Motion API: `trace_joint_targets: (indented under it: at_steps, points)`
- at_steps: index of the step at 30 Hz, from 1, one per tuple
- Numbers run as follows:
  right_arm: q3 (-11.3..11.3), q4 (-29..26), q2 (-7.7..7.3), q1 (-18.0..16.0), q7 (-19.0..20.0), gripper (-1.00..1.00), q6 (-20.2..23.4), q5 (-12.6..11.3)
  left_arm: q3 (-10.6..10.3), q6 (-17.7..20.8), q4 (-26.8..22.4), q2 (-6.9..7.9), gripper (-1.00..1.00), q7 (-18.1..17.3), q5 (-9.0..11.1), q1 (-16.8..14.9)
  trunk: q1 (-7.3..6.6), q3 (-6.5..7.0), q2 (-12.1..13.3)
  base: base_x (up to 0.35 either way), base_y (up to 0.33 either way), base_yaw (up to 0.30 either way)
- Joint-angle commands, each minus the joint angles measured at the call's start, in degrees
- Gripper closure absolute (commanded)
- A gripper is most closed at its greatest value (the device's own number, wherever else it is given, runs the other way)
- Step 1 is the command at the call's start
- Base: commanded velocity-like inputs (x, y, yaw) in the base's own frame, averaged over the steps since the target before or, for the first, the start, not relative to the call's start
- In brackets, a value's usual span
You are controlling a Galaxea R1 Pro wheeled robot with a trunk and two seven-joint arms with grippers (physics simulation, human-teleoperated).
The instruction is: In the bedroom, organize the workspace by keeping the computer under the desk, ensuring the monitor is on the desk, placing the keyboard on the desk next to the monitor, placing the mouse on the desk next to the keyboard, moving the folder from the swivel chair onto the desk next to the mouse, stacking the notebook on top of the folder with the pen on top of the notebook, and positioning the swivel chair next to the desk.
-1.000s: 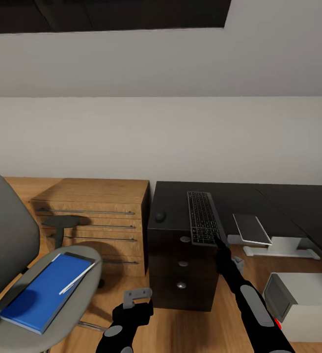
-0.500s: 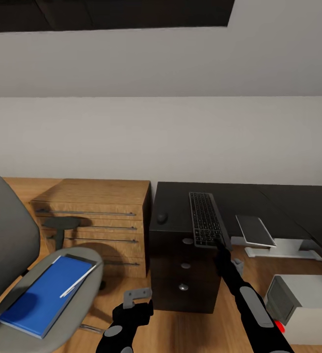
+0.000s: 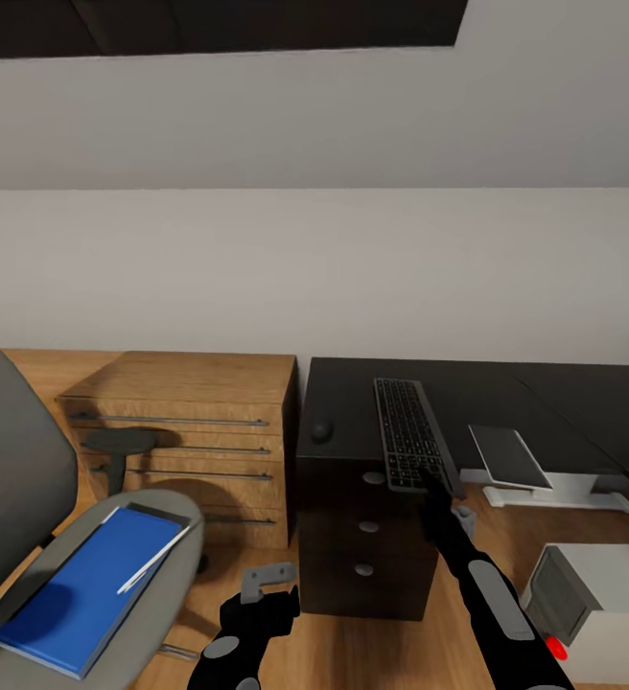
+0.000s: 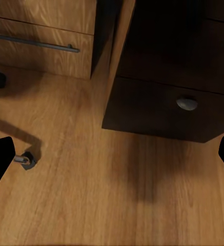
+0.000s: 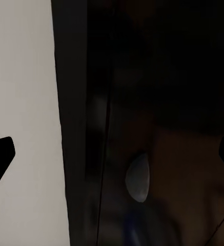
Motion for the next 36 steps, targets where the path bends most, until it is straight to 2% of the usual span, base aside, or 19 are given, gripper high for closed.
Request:
trace_joint_targets:
  at_steps: [1, 4, 11, 15, 19, 36]
  points:
    - [-0.26, 0.00, 0.07, -0.04, 0.14, -1.00, 0.47, -0.48, -0.08, 0.11, -0.08, 0.01, -1.00, 0.49, 0.44, -0.05, 0.00, -0.06, -0.03, 0.016, 0.010, 0.000]
    - [-0.26, 0.00, 0.07, -0.04, 0.14, -1.00, 0.44, -0.47, -0.08, 0.11, -0.07, 0.01, -1.00, 0.49, 0.44, -0.05, 0.00, -0.06, -0.03, 0.008, 0.005, 0.000]
    - [-0.26, 0.00, 0.07, -0.04, 0.14, -1.00, 0.42, -0.46, -0.08, 0.11, -0.06, 0.00, -1.00, 0.49, 0.44, -0.05, -1.54, 1.20, 2.78, 0.002, 0.001, 0.000]
    - [-0.26, 0.00, 0.07, -0.04, 0.14, -1.00, 0.42, -0.46, -0.08, 0.11, -0.06, 0.00, -1.00, 0.49, 0.44, -0.05, -1.54, 1.20, 2.78, 0.000, 0.000, 0.000]
    - [-0.26, 0.00, 0.07, -0.04, 0.14, -1.00, 0.42, -0.46, -0.08, 0.11, -0.06, 0.00, -1.00, 0.49, 0.45, -0.05, -2.42, 1.92, 4.38, 0.000, 0.000, 0.000]
    - [-0.26, 0.00, 0.07, -0.04, 0.14, -1.00, 0.42, -0.38, -0.08, 0.11, -0.06, 0.00, -1.00, 0.49, 0.44, -0.05, -2.42, 1.92, 4.38, 0.000, 0.000, 0.000]
